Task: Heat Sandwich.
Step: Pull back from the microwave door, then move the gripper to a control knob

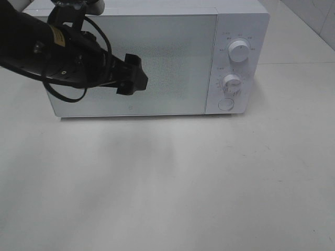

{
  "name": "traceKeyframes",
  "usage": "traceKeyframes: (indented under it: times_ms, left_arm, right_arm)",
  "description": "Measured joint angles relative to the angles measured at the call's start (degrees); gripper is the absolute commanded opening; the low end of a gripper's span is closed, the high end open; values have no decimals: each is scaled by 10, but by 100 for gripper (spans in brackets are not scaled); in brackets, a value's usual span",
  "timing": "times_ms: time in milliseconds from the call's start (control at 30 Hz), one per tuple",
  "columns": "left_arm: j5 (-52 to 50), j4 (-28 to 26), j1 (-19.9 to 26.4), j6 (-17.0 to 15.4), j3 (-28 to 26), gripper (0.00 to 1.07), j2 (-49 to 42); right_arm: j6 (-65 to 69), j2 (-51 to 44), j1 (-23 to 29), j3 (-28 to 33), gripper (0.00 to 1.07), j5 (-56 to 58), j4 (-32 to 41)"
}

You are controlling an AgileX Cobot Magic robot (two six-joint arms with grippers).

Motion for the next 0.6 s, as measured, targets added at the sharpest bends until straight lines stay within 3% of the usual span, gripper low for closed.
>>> traceKeyframes:
  times_ms: [367, 600]
  left_arm:
    - [224, -7, 6, -5, 2, 99, -68]
    - [262, -19, 68, -6, 64, 99, -143]
  right_arm:
    - [0, 0, 0, 0, 76, 0, 0]
    - [0, 0, 0, 0, 76, 0, 0]
